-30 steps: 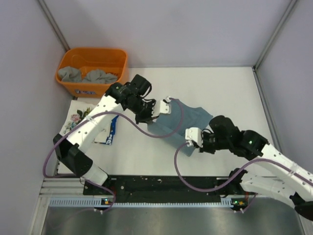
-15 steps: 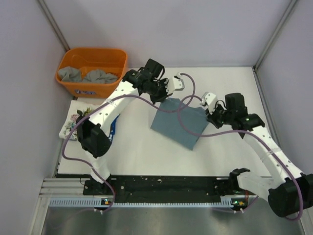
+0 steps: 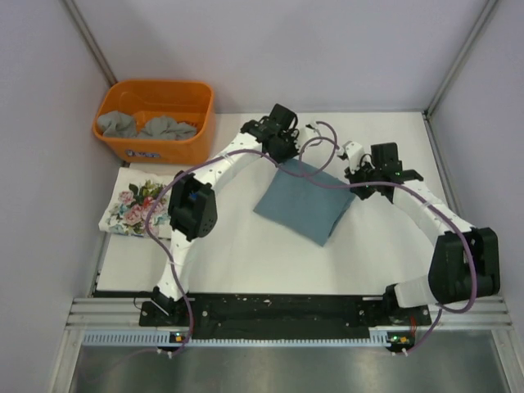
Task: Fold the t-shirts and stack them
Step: Fold the long partially folded tshirt into a neat square
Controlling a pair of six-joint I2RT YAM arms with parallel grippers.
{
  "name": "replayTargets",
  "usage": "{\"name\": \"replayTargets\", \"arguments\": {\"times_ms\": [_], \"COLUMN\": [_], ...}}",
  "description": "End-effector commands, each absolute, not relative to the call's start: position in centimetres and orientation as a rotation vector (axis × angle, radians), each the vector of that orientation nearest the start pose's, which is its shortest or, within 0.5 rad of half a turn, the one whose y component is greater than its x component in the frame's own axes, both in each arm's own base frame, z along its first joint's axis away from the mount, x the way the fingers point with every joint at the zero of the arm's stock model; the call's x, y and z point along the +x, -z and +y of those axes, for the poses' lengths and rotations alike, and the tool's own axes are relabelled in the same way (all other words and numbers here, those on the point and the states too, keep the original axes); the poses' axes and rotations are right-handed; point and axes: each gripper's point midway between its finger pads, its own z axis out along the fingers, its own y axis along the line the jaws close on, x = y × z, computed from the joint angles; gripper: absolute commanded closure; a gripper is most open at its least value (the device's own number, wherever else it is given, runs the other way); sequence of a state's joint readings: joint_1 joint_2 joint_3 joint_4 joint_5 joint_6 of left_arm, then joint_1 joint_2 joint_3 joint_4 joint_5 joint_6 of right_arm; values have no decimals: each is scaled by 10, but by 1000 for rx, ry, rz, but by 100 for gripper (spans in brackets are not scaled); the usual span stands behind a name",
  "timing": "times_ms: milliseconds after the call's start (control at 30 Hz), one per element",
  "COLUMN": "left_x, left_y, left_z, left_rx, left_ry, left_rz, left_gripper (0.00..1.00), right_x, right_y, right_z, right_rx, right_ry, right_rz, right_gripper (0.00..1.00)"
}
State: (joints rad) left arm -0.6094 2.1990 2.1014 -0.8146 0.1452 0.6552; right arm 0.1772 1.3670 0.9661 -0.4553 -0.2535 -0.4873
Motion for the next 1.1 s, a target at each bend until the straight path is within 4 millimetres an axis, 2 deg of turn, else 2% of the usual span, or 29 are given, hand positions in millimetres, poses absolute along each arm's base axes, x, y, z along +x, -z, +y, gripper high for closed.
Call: {"name": "replayTargets", "arguments": {"times_ms": [0, 233, 467, 567, 667, 733, 767, 800, 867, 967, 1067], "left_x": [505, 516, 528, 534, 540, 545, 549, 557, 567, 569, 549], "left_y": [-157, -116, -94, -89, -88, -91, -96, -106, -124, -156, -177], "left_z": [-300, -300, -298, -296, -295, -291, -288, -284, -275, -269, -268], "left_rx": [1354, 1376, 1360, 1321, 1279, 1253, 1237, 1204, 1156, 1085, 1035], "left_ry": [-65, -142, -231, -269, -295, -328, -369, -411, -474, -445, -282], "left_rz": [1934, 1969, 1989, 2003, 2003, 1997, 1984, 1960, 1928, 1907, 1955], "left_gripper": [100, 100, 100, 91, 72, 59, 52, 47, 39, 35, 34], "right_x": [376, 397, 413, 426, 440, 449, 451, 455, 461, 465, 453], "right_y": [-120, -91, -71, -69, -65, -64, -63, -67, -80, -113, -141], "right_z": [60, 52, 50, 49, 48, 45, 43, 39, 32, 22, 23], "right_rx": [-752, -721, -697, -667, -620, -592, -570, -548, -490, -360, -206], "right_ry": [-40, 3, 20, 37, 56, 78, 88, 122, 176, 234, 187], "right_rz": [2241, 2319, 2368, 2364, 2366, 2383, 2397, 2396, 2377, 2322, 2298], "right_gripper": [100, 100, 100, 100, 100, 95, 90, 80, 71, 62, 56]}}
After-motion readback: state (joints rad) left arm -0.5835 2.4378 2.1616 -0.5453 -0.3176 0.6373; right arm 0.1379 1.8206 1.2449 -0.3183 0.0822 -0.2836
